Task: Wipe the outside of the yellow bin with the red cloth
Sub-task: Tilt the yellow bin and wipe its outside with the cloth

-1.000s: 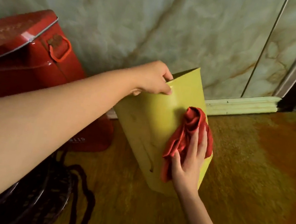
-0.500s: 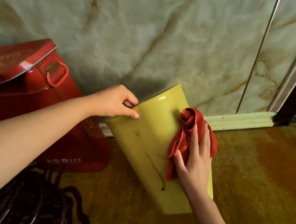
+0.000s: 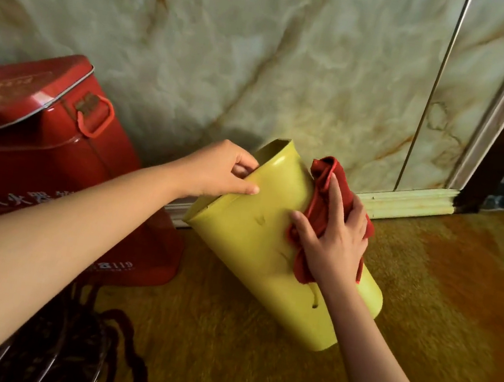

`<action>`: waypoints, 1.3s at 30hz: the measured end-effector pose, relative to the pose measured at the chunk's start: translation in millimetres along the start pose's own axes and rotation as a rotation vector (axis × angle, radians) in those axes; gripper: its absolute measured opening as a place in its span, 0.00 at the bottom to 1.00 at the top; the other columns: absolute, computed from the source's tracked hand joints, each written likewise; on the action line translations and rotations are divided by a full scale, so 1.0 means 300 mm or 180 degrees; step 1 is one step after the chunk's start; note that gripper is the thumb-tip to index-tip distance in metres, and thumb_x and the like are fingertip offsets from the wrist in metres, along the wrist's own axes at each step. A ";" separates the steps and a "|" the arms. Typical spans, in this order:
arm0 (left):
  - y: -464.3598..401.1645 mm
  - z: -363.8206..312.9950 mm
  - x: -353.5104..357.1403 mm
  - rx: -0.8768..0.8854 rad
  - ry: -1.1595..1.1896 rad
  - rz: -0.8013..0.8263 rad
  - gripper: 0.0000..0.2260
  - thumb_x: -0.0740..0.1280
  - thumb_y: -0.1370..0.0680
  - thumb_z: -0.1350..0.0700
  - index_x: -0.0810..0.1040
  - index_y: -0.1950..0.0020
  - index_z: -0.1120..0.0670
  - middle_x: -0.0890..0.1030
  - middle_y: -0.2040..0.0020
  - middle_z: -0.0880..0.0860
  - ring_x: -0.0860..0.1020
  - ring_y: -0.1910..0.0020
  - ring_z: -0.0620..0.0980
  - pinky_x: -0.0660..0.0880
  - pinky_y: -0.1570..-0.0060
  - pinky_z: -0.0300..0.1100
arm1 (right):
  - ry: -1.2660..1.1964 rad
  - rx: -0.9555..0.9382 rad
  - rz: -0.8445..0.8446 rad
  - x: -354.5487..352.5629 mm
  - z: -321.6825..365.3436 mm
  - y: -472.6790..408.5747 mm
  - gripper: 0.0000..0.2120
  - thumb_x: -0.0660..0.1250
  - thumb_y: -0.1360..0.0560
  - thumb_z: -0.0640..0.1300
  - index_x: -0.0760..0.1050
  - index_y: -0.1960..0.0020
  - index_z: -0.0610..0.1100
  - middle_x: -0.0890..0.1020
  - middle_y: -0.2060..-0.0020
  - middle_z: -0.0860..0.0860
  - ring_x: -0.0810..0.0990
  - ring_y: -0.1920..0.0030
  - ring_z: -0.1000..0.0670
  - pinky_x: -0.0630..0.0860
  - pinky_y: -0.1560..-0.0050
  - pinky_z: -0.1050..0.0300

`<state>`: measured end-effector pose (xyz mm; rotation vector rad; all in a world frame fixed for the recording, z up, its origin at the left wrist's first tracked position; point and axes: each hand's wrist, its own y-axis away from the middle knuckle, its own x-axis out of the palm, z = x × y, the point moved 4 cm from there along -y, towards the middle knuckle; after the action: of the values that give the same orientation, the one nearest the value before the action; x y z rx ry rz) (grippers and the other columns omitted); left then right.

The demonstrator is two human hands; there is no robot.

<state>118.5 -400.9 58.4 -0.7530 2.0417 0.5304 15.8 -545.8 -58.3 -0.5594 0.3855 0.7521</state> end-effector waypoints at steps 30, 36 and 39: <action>0.028 0.052 0.006 -0.0732 0.1234 -0.0205 0.15 0.68 0.31 0.68 0.77 0.45 0.59 0.84 0.66 0.47 0.77 0.72 0.34 0.70 0.76 0.27 | 0.0438 -0.0601 -0.0616 0.140 0.185 0.038 0.31 0.55 0.29 0.67 0.51 0.28 0.65 0.64 0.31 0.50 0.58 0.30 0.48 0.53 0.36 0.33; 0.064 0.090 -0.009 -0.1005 0.1322 -0.0312 0.25 0.67 0.30 0.69 0.68 0.34 0.59 0.80 0.61 0.50 0.78 0.72 0.35 0.72 0.76 0.27 | 0.0106 0.0173 -0.0352 0.100 -0.120 0.076 0.28 0.52 0.29 0.67 0.47 0.32 0.70 0.51 0.24 0.50 0.41 0.24 0.52 0.45 0.32 0.27; 0.044 0.062 0.020 -0.0998 0.1468 -0.0299 0.25 0.67 0.29 0.68 0.66 0.33 0.61 0.80 0.57 0.53 0.80 0.71 0.38 0.74 0.74 0.29 | -0.0470 0.1154 -0.0483 0.050 -0.266 0.108 0.25 0.51 0.28 0.63 0.45 0.35 0.72 0.51 0.23 0.52 0.43 0.24 0.51 0.46 0.35 0.23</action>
<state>117.8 -381.8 44.6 -1.2458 2.3547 0.6799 -8.2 -566.3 -139.8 -0.1878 0.3285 0.5560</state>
